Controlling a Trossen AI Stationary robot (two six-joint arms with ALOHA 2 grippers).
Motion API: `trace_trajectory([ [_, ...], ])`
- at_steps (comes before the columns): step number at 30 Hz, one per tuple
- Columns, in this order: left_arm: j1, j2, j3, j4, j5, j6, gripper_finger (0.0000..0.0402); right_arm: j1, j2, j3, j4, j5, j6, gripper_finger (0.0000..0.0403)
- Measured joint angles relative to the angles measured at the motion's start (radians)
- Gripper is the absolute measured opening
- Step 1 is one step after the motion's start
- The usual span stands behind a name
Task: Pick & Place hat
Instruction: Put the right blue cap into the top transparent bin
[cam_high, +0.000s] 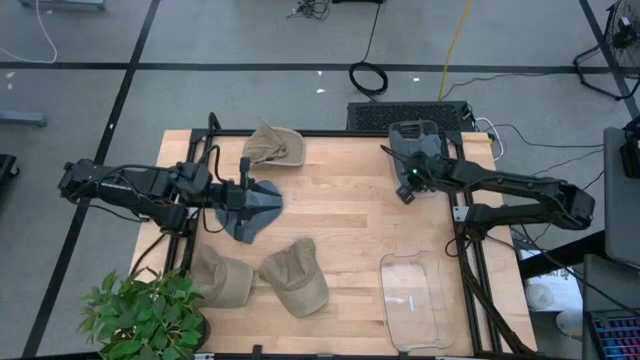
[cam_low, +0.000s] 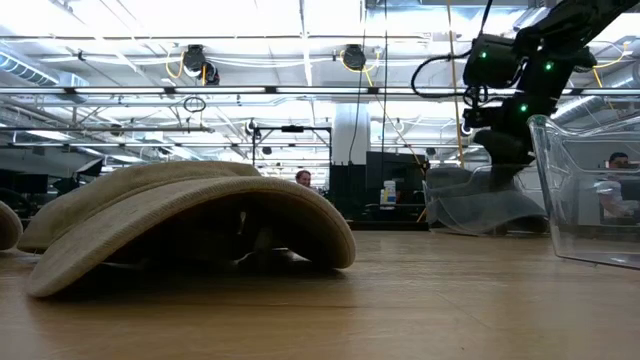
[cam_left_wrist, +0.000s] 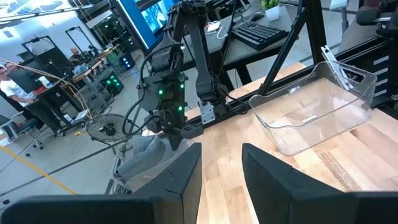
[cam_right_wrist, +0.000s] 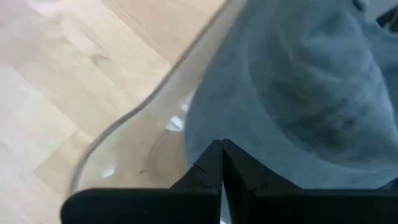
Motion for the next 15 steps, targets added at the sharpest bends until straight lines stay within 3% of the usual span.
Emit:
trace_trajectory([
  [15,0.0,0.0,0.0,0.0,0.0,0.0,0.0124,-0.051,0.093,-0.002,0.246,0.0,-0.081,0.0],
])
